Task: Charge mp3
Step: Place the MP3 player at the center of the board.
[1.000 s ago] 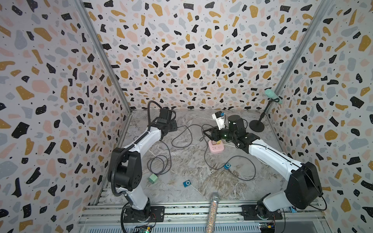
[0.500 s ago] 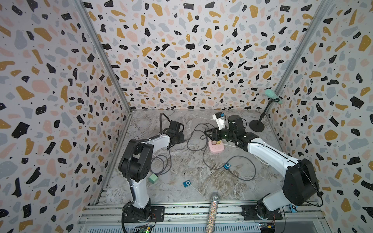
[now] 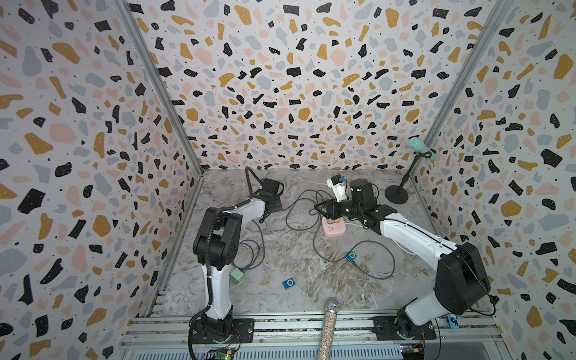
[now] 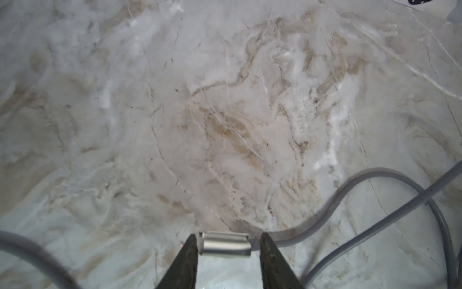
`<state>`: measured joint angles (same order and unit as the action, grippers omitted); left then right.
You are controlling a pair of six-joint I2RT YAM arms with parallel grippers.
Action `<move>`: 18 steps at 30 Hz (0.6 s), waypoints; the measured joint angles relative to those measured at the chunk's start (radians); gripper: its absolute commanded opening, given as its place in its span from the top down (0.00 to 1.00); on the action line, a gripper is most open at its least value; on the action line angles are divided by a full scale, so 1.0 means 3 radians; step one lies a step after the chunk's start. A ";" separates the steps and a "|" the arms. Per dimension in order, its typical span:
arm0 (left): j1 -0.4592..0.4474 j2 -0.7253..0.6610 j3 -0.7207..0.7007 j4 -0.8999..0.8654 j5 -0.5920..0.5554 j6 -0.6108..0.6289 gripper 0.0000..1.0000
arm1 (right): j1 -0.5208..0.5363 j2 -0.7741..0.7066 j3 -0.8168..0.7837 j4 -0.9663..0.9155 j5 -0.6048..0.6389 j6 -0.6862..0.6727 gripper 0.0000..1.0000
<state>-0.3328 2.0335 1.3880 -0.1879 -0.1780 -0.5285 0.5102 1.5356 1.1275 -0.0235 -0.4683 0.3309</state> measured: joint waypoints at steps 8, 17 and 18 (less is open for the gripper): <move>0.0028 -0.0028 0.0085 -0.0179 -0.0042 0.0031 0.50 | 0.0000 0.0014 -0.0003 -0.0001 0.0001 -0.0004 0.49; 0.0126 -0.0913 -0.0064 -0.0348 -0.0151 0.0146 0.49 | 0.0071 0.0015 -0.0003 -0.0099 0.0062 -0.0093 0.49; 0.0139 -0.1017 -0.0081 -0.0360 -0.0167 0.0156 0.49 | 0.0093 0.0015 -0.0003 -0.0114 0.0081 -0.0103 0.49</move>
<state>-0.2913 1.7283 1.3636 -0.2958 -0.2279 -0.4816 0.5381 1.5402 1.1267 -0.0578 -0.4438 0.3000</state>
